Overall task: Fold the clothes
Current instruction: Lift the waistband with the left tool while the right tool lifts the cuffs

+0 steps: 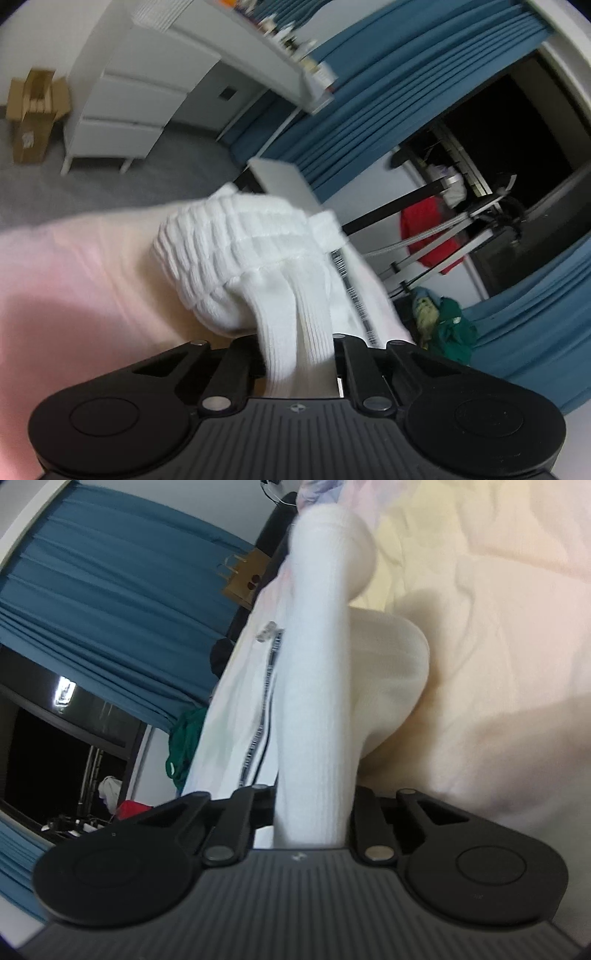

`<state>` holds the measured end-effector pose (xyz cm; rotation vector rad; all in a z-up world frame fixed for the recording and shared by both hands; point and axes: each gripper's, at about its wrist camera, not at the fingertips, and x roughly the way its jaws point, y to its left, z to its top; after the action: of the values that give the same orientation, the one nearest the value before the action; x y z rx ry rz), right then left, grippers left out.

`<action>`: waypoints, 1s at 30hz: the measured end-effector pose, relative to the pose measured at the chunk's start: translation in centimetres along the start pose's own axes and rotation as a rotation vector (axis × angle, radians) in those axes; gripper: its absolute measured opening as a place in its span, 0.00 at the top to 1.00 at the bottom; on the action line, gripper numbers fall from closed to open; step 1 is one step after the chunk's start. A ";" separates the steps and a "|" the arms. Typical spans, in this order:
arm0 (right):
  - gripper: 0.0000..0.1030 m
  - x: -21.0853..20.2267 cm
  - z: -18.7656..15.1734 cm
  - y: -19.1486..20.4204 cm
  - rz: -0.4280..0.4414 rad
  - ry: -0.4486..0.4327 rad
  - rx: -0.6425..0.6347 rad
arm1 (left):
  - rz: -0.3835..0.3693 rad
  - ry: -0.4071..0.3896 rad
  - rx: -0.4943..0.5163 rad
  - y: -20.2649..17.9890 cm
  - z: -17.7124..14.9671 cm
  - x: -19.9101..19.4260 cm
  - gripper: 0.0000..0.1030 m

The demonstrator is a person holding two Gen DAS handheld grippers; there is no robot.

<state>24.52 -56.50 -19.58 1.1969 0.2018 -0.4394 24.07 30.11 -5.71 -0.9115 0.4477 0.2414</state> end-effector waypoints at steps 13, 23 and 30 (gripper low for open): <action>0.84 -9.3 1.7 -1.2 0.008 0.172 0.035 | 0.021 0.007 0.021 2.5 1.0 -15.1 0.91; 0.84 -13.8 1.6 -5.7 0.032 0.222 -0.013 | 0.202 0.105 0.072 6.0 -0.8 -19.1 0.83; 0.82 -14.8 2.0 -7.8 0.096 0.236 0.014 | 0.281 0.105 0.236 3.7 -4.0 -20.9 0.40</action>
<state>7.67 -57.33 -19.89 1.2661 0.3435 -0.2155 3.16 28.83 -0.58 -0.6302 0.6877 0.3894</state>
